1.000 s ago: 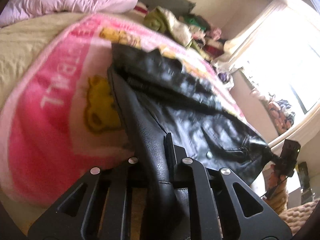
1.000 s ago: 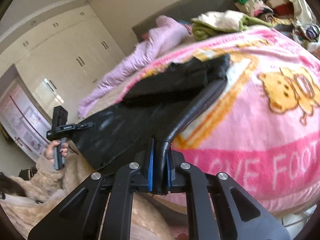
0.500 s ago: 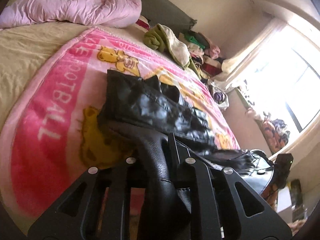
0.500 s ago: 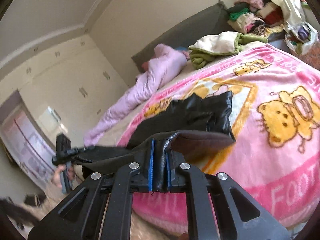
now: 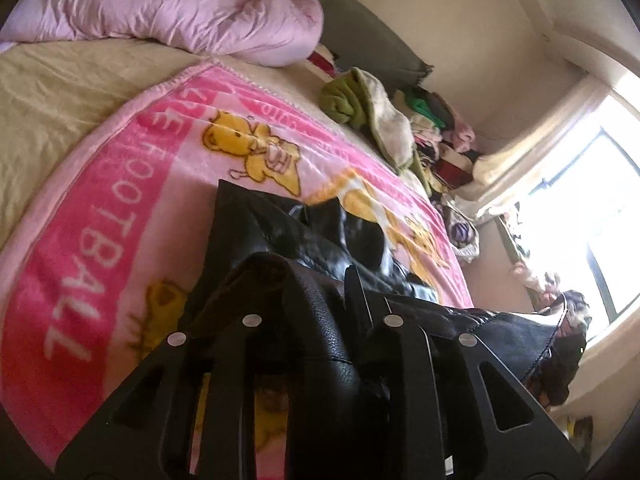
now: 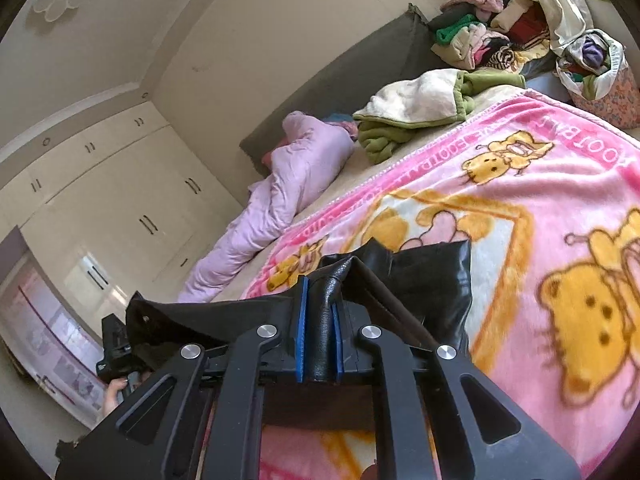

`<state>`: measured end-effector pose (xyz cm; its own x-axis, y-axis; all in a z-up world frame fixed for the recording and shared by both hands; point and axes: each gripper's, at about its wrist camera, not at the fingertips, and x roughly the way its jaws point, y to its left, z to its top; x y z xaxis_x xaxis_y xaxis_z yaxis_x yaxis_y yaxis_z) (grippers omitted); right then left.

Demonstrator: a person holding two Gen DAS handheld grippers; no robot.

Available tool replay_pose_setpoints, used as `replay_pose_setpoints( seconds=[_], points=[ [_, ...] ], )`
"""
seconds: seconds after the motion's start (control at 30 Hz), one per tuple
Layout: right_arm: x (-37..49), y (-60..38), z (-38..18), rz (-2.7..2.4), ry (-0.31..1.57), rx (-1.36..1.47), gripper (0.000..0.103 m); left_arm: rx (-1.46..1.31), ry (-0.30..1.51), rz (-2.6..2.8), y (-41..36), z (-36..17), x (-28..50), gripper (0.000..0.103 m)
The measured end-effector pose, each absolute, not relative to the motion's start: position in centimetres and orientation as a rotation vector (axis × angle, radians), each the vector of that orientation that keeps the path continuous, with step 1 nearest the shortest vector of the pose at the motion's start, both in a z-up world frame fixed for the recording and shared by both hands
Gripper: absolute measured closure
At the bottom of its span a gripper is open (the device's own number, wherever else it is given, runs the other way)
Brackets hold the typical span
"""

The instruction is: Fold large clothes

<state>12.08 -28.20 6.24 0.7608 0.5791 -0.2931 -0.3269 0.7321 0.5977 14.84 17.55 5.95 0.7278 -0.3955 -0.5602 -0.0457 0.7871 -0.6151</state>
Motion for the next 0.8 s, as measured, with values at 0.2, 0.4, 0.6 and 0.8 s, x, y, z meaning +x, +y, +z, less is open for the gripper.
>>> replay_pose_setpoints(
  seconds=[0.2, 0.4, 0.6, 0.8],
  points=[
    [16.9, -28.4, 5.0, 0.436, 0.569, 0.551, 0.090, -0.710, 0.758, -0.113, 17.6, 3.9, 18.3, 0.078],
    [21.2, -27.8, 2.5, 0.372, 0.676, 0.535, 0.088, -0.776, 0.744, -0.004, 18.2, 2.1, 20.5, 0.070],
    [22.8, -27.1, 0.9, 0.343, 0.715, 0.529, 0.082, -0.749, 0.661, 0.030, 17.1, 1.2, 20.1, 0.065],
    [22.1, -27.5, 1.5, 0.299, 0.673, 0.484, 0.058, -0.700, 0.606, -0.005, 16.4, 1.8, 19.7, 0.057]
  ],
)
